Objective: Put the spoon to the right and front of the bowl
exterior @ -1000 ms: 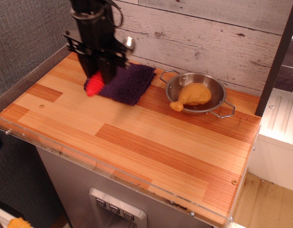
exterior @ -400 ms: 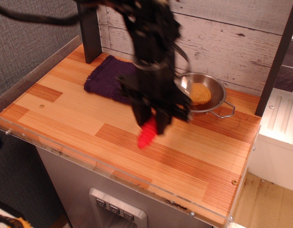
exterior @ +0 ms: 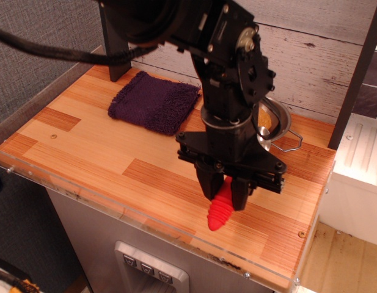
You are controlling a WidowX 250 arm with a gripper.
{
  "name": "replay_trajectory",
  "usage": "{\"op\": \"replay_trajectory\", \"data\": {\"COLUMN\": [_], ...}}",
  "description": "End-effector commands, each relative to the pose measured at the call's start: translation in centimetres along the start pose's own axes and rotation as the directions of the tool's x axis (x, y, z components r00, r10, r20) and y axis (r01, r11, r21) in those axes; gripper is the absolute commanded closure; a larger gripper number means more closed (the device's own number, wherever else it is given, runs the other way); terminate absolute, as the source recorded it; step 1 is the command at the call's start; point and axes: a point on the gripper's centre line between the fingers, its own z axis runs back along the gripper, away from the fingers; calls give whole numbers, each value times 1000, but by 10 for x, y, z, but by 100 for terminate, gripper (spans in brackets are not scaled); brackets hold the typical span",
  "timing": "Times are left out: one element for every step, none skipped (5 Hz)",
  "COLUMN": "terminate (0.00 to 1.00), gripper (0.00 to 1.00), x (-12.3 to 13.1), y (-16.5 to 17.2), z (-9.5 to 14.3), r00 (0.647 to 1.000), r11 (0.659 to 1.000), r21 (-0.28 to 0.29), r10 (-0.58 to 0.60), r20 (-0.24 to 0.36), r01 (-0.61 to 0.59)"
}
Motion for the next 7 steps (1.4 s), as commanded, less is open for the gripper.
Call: {"op": "replay_trajectory", "data": {"terminate": [0,0,0,0,0,0,0], "gripper": [100,100,100,100,100,0,0], "x": [-3,-7,0,19,33,35,30], "y": [-6,-10,-10,-6,-1,0,-3], "z": [-12,-18,-20,-20,-21,-24,-21], "r00": [999,996,997,998,999,998,997], "r11": [999,999,998,999,999,999,999], "r21": [-27,-34,-35,-28,-25,-26,-33], "r10": [-29,-43,-45,-32,-22,-21,-44], "r20": [-38,-74,-70,-60,-49,-60,-58], "r01": [28,41,42,31,21,19,42]}}
